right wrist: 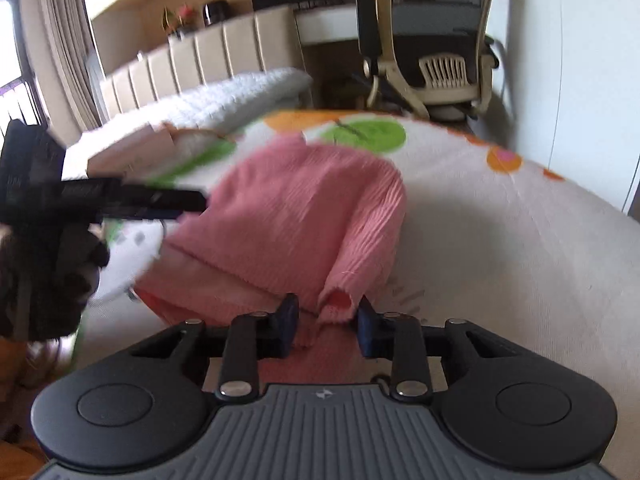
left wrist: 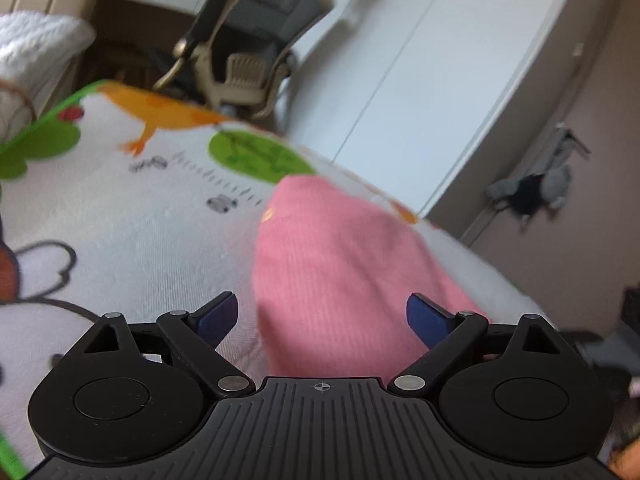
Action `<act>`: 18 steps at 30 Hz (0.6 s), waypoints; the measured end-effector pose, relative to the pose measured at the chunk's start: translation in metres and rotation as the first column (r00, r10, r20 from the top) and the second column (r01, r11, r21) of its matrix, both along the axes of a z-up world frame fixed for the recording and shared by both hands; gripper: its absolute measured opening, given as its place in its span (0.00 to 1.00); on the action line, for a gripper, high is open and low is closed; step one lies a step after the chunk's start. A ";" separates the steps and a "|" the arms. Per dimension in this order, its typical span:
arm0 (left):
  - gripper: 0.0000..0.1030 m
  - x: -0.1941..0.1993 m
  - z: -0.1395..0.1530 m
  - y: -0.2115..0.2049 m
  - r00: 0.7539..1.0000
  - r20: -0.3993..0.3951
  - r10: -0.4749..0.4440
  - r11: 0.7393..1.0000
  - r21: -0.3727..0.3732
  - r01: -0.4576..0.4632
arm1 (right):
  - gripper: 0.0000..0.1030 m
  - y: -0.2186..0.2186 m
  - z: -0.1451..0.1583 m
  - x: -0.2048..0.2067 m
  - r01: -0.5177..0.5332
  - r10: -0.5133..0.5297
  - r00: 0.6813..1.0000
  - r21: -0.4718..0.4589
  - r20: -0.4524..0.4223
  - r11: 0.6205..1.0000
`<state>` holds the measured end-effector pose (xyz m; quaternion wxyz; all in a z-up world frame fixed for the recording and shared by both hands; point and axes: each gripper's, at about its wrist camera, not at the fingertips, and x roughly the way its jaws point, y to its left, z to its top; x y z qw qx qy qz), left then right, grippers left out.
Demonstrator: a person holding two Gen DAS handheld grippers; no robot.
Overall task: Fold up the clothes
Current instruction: 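Grasp the pink cardigan end with the right gripper and fold it over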
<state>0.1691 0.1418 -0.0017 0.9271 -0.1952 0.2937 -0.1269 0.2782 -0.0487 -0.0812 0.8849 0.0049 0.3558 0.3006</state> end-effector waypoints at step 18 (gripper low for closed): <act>0.74 -0.048 0.002 -0.062 0.968 0.092 -0.235 0.853 0.496 0.160 | 0.04 0.008 0.040 -0.016 -0.074 0.053 0.988 0.144 0.145 0.987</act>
